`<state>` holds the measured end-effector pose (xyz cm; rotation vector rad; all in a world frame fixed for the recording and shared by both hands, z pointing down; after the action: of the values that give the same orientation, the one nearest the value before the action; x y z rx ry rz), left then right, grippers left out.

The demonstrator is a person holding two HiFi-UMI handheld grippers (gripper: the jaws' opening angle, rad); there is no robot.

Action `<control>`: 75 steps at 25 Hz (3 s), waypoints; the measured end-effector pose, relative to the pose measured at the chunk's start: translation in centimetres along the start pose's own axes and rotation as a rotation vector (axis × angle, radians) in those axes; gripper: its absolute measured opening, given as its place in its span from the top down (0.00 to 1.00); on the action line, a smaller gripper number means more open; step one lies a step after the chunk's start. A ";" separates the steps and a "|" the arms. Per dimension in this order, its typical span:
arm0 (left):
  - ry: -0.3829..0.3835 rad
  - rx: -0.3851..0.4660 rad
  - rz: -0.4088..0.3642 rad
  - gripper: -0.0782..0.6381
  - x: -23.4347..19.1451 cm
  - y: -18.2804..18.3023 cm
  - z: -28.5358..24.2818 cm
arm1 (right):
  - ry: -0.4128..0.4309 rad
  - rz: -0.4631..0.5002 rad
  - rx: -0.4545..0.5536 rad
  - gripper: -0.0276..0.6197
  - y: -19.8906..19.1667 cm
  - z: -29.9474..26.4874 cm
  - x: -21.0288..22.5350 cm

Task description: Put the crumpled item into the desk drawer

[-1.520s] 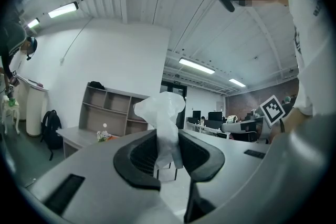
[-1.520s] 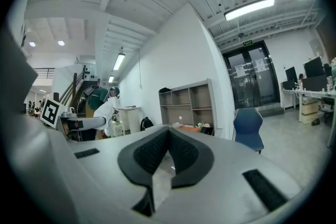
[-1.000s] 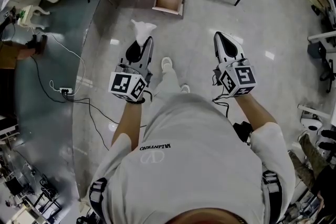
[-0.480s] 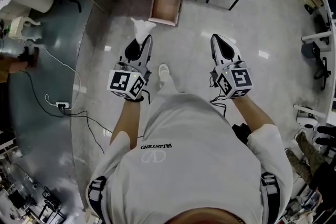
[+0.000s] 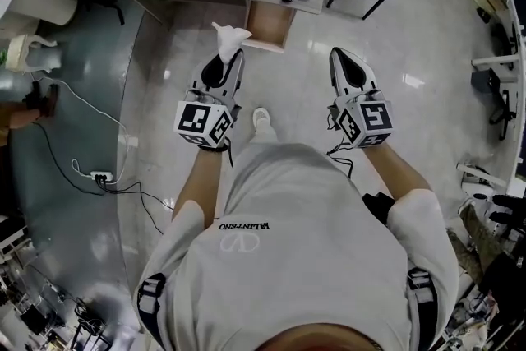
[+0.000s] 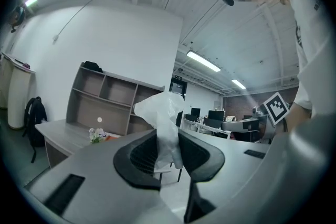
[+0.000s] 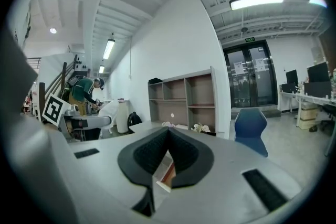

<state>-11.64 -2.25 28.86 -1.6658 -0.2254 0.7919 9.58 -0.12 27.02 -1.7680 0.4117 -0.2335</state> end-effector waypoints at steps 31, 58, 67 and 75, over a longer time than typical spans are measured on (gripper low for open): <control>0.151 -0.325 0.066 0.76 -13.2 -16.0 -17.1 | 0.067 -0.010 -0.181 0.96 -12.9 -21.5 2.2; 0.261 -0.510 0.177 0.76 -20.5 -34.2 -24.1 | 0.166 -0.176 -0.404 0.96 -32.4 -32.6 1.3; 0.291 -0.530 0.203 0.76 -23.0 -37.6 -25.1 | 0.113 -0.204 -0.454 0.96 -36.8 -35.0 2.5; 0.291 -0.543 0.210 0.76 -23.7 -40.9 -25.8 | 0.115 -0.200 -0.486 0.96 -40.8 -35.6 2.6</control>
<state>-2.68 -24.88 76.88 -2.3239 -0.0606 0.6634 4.77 -25.26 74.80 -2.2852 0.3955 -0.4042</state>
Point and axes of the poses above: the fingertips, and each gripper's own axes: z backward along the fingers, x to its right, y out of its top, the point moved 1 cm from there along z, backward along the fingers, and after that the axes turned 9 degrees about z, right-handed, at the moved point
